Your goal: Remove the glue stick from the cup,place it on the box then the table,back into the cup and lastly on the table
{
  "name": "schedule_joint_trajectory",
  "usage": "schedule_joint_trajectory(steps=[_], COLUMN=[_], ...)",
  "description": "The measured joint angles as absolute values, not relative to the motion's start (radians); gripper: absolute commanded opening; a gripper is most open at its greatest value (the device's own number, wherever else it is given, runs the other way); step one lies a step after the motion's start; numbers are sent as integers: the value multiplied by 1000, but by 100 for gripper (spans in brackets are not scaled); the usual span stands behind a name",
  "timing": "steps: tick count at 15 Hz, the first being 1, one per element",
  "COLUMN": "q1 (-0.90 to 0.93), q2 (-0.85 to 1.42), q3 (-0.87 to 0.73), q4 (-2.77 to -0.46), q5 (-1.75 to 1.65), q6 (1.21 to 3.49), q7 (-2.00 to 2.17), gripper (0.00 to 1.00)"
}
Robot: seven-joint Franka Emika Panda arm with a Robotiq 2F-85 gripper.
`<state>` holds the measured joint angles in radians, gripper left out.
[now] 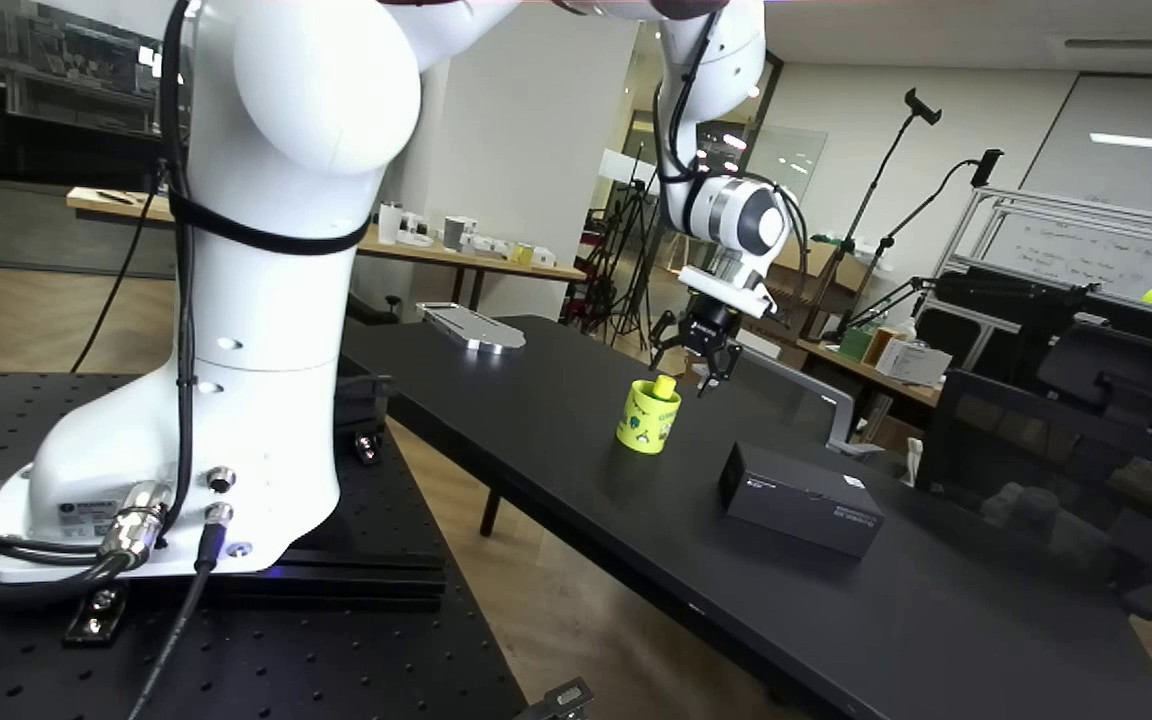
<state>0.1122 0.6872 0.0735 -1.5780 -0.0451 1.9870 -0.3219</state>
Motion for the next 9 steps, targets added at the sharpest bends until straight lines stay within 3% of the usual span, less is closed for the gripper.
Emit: schedule_joint_trajectory(steps=[8, 9], q1=[135, 135], q2=[737, 739], q3=[74, 74], q4=[-1490, -1484], q5=[-54, -54], q6=[1861, 1844], q7=[-231, -230], gripper=[10, 9])
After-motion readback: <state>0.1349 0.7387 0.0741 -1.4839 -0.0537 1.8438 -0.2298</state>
